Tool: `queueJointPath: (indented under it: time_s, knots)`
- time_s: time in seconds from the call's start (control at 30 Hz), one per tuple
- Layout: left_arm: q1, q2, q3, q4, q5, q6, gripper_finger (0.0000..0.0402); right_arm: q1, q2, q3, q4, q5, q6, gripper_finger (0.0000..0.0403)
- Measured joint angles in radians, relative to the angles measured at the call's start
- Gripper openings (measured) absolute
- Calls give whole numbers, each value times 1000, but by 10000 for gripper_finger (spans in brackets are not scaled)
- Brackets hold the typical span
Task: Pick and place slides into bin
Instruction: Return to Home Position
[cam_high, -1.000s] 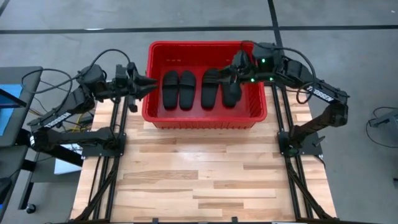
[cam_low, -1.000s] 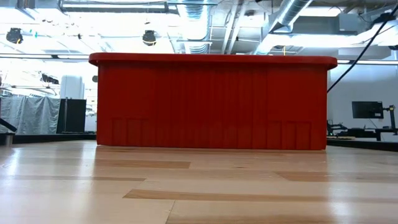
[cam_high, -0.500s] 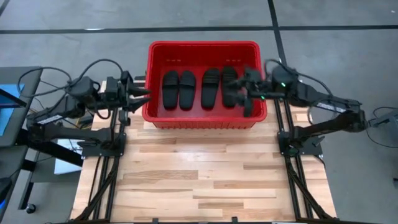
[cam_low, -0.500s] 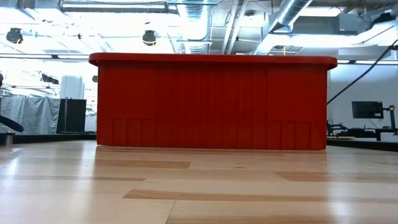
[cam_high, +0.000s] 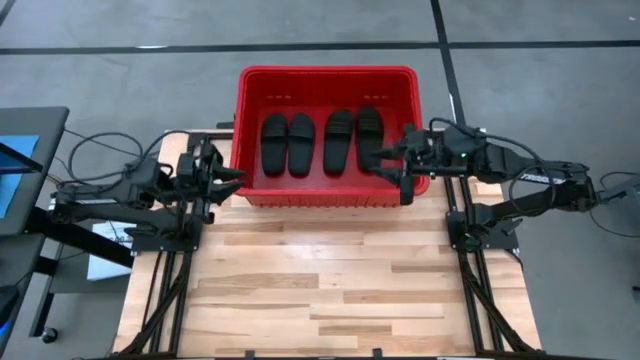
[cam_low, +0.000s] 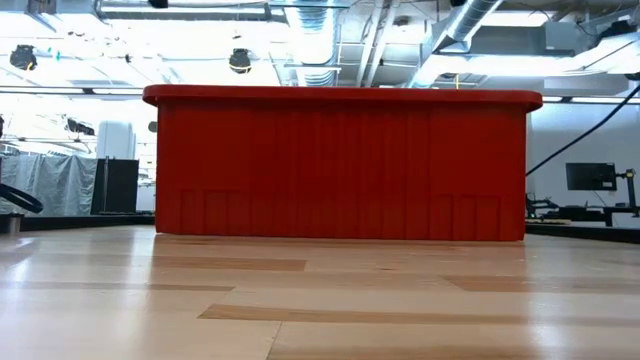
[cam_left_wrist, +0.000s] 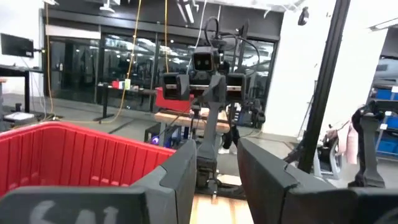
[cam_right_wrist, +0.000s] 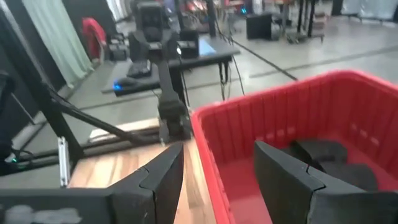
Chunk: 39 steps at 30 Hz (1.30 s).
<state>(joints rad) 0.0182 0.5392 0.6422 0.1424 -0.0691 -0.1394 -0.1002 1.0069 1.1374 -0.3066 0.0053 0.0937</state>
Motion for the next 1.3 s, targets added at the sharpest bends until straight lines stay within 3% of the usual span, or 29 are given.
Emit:
queueJointPath:
  time_s: [0.33, 0.47, 0.6, 0.83, 0.97, 1.3]
  knots:
    - [0, -159, -83, -62, 1, 22, 108, 80, 21, 0, -48, 123, 2, 182]
    - [0, -212, -104, -97, 4, 52, 108, 136, 13, -29, -29, 225, -11, 182]
    - [1, -270, -135, -131, 4, 55, 108, 183, -51, -141, 79, 312, 3, 182]
    - [1, -344, -180, -139, 4, 59, 108, 221, -251, -385, 252, 315, 21, 182]
    - [1, -371, -201, -166, 6, 58, 108, 268, -339, -507, 365, 310, -59, 182]
    - [1, -455, -205, -287, 90, 25, 108, 363, -425, -697, 468, 310, -87, 182]
